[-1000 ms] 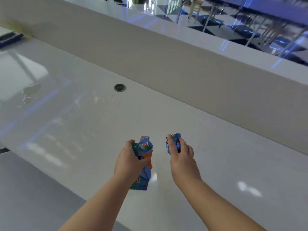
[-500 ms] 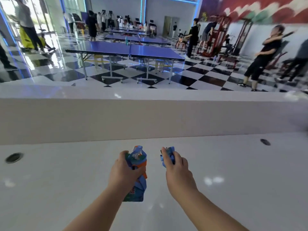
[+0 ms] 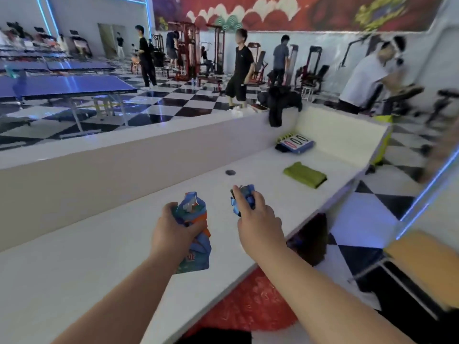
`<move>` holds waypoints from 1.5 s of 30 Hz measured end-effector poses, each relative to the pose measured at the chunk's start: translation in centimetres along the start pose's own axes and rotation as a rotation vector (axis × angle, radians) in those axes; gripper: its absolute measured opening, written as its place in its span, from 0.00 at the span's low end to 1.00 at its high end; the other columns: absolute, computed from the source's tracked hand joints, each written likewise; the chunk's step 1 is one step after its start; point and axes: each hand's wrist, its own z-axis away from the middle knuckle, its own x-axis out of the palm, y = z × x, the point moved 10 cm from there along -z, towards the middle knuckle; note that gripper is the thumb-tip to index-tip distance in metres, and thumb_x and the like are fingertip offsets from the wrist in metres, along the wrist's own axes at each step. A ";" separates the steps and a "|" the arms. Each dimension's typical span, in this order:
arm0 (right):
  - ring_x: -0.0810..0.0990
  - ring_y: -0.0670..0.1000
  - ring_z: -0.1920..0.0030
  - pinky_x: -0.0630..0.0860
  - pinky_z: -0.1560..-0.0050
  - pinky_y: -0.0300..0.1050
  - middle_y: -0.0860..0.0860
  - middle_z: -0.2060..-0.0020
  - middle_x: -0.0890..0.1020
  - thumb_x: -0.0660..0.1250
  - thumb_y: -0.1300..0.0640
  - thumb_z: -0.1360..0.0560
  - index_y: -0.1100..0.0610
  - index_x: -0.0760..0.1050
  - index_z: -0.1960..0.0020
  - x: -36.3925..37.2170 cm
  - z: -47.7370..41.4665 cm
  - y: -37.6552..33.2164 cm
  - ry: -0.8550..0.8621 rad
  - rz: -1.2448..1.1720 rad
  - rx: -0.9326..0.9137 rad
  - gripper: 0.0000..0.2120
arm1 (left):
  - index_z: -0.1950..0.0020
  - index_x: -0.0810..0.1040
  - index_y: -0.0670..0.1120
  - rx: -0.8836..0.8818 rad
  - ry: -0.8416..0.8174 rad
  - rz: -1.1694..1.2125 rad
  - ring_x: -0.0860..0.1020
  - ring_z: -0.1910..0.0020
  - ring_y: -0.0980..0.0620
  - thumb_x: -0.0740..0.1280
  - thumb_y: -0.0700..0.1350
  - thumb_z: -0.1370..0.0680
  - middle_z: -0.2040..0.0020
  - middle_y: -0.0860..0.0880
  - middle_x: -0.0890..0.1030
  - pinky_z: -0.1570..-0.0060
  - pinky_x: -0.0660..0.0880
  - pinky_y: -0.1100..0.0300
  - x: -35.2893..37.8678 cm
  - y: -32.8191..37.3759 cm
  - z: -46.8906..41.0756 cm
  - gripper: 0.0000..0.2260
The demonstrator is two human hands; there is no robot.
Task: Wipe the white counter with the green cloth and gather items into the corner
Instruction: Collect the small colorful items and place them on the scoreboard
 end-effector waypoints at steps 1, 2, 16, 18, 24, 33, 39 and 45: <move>0.72 0.60 0.44 0.73 0.49 0.55 0.54 0.28 0.58 0.59 0.56 0.22 0.38 0.42 0.24 -1.0 0.0 2.6 0.009 0.017 0.029 0.35 | 0.50 0.69 0.60 0.012 -0.028 0.016 0.80 0.68 0.63 0.75 0.55 0.31 0.64 0.63 0.82 0.67 0.72 0.59 2.5 1.4 0.2 0.17; 0.72 0.60 0.44 0.74 0.49 0.55 0.54 0.28 0.58 0.59 0.55 0.21 0.38 0.42 0.24 -1.8 0.1 5.2 0.009 0.041 0.057 0.35 | 0.49 0.69 0.60 0.029 -0.058 0.018 0.81 0.69 0.61 0.75 0.56 0.31 0.64 0.61 0.83 0.66 0.73 0.59 5.0 2.7 0.3 0.18; 0.70 0.62 0.42 0.69 0.52 0.56 0.55 0.27 0.56 0.59 0.51 0.20 0.36 0.40 0.24 -5.3 -2.8 35.6 0.041 0.217 0.512 0.35 | 0.38 0.70 0.56 0.254 -0.370 0.035 0.79 0.53 0.55 0.79 0.57 0.34 0.51 0.58 0.80 0.51 0.77 0.52 37.2 17.5 -3.1 0.30; 0.70 0.61 0.42 0.70 0.52 0.56 0.54 0.27 0.55 0.58 0.52 0.20 0.36 0.40 0.25 -5.9 -4.2 39.2 0.025 0.245 0.557 0.34 | 0.43 0.69 0.59 0.273 -0.401 0.056 0.79 0.55 0.57 0.79 0.56 0.34 0.53 0.60 0.79 0.57 0.74 0.58 40.9 19.3 -4.1 0.26; 0.71 0.59 0.44 0.74 0.49 0.55 0.54 0.28 0.56 0.56 0.51 0.20 0.36 0.40 0.24 -7.4 -8.0 48.6 0.053 0.285 0.621 0.34 | 0.35 0.71 0.53 0.294 -0.489 0.041 0.79 0.54 0.56 0.78 0.57 0.33 0.49 0.55 0.81 0.56 0.74 0.58 51.6 24.0 -7.8 0.30; 0.70 0.58 0.43 0.75 0.47 0.55 0.53 0.27 0.56 0.56 0.46 0.20 0.35 0.41 0.24 -4.2 -12.9 63.4 -0.015 0.249 0.625 0.32 | 0.35 0.69 0.53 0.216 -0.488 -0.010 0.77 0.56 0.59 0.79 0.54 0.32 0.47 0.54 0.81 0.63 0.69 0.65 66.5 24.9 -11.0 0.30; 0.69 0.58 0.42 0.72 0.50 0.53 0.53 0.27 0.55 0.55 0.46 0.19 0.35 0.40 0.24 -3.6 -19.8 73.5 -0.009 0.214 0.497 0.31 | 0.32 0.70 0.52 0.150 -0.368 0.001 0.78 0.54 0.60 0.80 0.56 0.33 0.51 0.60 0.79 0.60 0.71 0.62 75.6 27.1 -13.8 0.34; 0.70 0.58 0.43 0.72 0.50 0.56 0.54 0.27 0.56 0.57 0.47 0.19 0.36 0.42 0.24 -4.6 -26.8 80.4 -0.012 0.151 0.384 0.31 | 0.32 0.69 0.54 0.097 -0.249 -0.022 0.77 0.56 0.62 0.79 0.56 0.33 0.51 0.60 0.79 0.64 0.69 0.65 80.7 30.4 -17.0 0.33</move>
